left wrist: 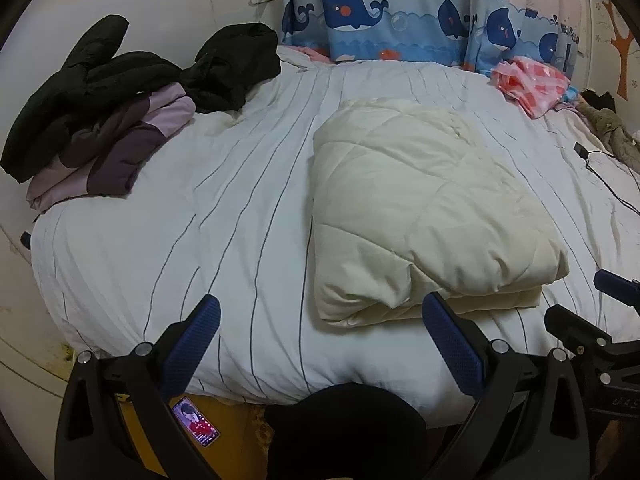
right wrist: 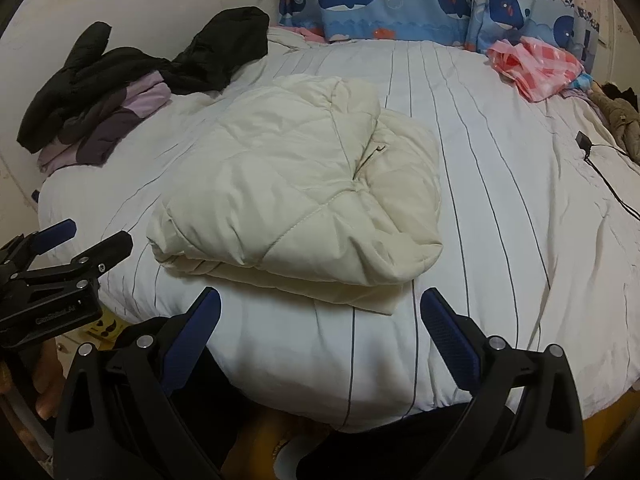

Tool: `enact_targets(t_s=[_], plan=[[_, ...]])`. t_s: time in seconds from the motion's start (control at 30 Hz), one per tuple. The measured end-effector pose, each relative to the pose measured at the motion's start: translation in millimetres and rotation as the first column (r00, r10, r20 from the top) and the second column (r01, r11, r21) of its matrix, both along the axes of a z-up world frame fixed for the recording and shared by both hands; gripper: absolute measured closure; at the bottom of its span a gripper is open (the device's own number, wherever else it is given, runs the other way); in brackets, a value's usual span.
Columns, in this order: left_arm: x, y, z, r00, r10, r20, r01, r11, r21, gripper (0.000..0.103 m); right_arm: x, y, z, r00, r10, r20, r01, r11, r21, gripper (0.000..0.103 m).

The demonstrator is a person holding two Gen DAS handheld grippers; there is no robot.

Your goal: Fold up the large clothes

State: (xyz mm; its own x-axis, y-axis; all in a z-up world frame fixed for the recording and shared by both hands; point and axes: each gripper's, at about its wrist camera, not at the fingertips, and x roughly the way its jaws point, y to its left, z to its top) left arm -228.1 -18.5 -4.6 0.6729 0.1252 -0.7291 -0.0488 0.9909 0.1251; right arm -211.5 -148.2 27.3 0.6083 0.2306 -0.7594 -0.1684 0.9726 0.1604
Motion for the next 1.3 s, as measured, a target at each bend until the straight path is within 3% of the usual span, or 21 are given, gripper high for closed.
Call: enact_targets(t_s=[1.3], plan=[[-1.2,-3.7,-1.0,1.000,-0.012,-0.009,0.012,1.000,-0.003,0.006,-2.5,-0.6,7.2,0.999,-0.034,0.025,0.034,0.999,-0.005,0.007]])
